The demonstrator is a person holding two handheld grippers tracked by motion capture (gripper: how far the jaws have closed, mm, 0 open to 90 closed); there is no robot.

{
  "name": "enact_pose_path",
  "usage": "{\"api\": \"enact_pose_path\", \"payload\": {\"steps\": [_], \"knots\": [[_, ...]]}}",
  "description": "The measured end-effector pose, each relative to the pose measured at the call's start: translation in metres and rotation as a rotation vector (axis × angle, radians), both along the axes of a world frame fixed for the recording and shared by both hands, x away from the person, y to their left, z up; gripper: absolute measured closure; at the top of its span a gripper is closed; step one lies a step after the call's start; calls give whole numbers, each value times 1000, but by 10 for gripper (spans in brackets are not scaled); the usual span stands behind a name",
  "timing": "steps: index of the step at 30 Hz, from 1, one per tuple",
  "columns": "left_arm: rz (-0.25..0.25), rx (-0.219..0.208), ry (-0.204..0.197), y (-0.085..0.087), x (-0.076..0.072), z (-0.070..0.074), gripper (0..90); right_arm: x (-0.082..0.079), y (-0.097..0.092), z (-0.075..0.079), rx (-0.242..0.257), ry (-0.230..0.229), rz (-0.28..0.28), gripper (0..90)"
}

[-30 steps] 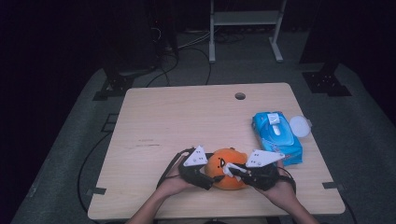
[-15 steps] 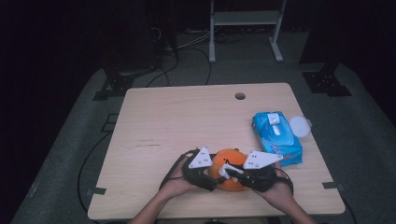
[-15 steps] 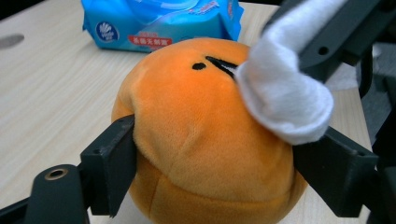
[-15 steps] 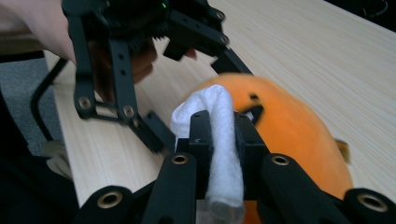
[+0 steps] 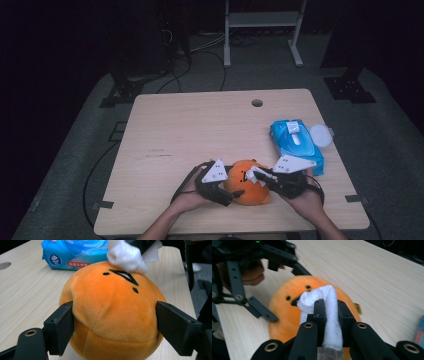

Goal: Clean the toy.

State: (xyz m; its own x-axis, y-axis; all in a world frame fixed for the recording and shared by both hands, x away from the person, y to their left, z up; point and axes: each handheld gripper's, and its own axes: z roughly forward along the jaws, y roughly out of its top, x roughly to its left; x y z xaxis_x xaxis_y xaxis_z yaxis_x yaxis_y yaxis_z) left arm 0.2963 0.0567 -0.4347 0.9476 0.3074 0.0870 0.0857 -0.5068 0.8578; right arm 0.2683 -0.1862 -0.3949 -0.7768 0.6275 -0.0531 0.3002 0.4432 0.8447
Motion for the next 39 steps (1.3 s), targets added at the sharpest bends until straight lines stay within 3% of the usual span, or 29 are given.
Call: {"api": "enact_pose_path", "payload": {"steps": [4, 6, 7, 9, 12, 14, 15, 17, 20, 23, 26, 29, 32, 34, 35, 36, 37, 39], "knots": [[-16, 12, -7, 0, -2, -1, 186, -7, 18, 1, -2, -15, 77, 798], [-9, -17, 37, 6, 3, 1, 139, -8, 19, -1, -13, -20, 87, 799], [-9, -17, 37, 6, 3, 1, 115, -8, 19, -1, -13, -20, 87, 799], [22, -77, 130, 11, 13, 2, 98, -8, 15, -2, -8, -3, 96, 799], [15, -78, 156, 11, 14, -2, 127, -7, 14, -3, -5, -2, 95, 798], [12, -53, 115, 7, 9, -2, 203, -8, 19, -1, 4, 14, 98, 798], [-10, -34, 70, 3, 4, 0, 222, -8, 22, 0, 13, 15, 109, 798], [-22, -15, 36, 2, 0, 1, 240, -10, 27, 2, 17, 10, 122, 797], [-27, -14, 24, 2, -2, 1, 258, -10, 27, 4, 7, -2, 117, 798], [-42, -4, 1, 3, -4, 1, 261, -4, 15, 5, 20, -3, 70, 797], [-52, -3, 0, 3, -5, 0, 252, -1, 6, 5, 19, 1, 38, 797], [-67, -3, 21, 4, -4, 0, 175, 1, -4, 3, 23, 18, 12, 798], [-35, -31, 71, 4, 2, 2, 118, -2, -2, 1, -4, -1, 18, 799], [-14, -53, 105, 4, 4, 2, 161, -7, 6, 2, -12, -8, 40, 799], [-12, -48, 72, 2, 1, 2, 196, -8, 10, 3, -4, -3, 48, 799], [-12, -48, 72, 2, 1, 2, 217, -8, 10, 3, -4, -3, 48, 799], [-18, -44, 56, 0, -1, 2, 230, -11, 19, 5, 11, 2, 89, 799], [-30, -11, 2, -4, -7, 3, 248, -13, 28, 6, 4, -10, 112, 798]]}}
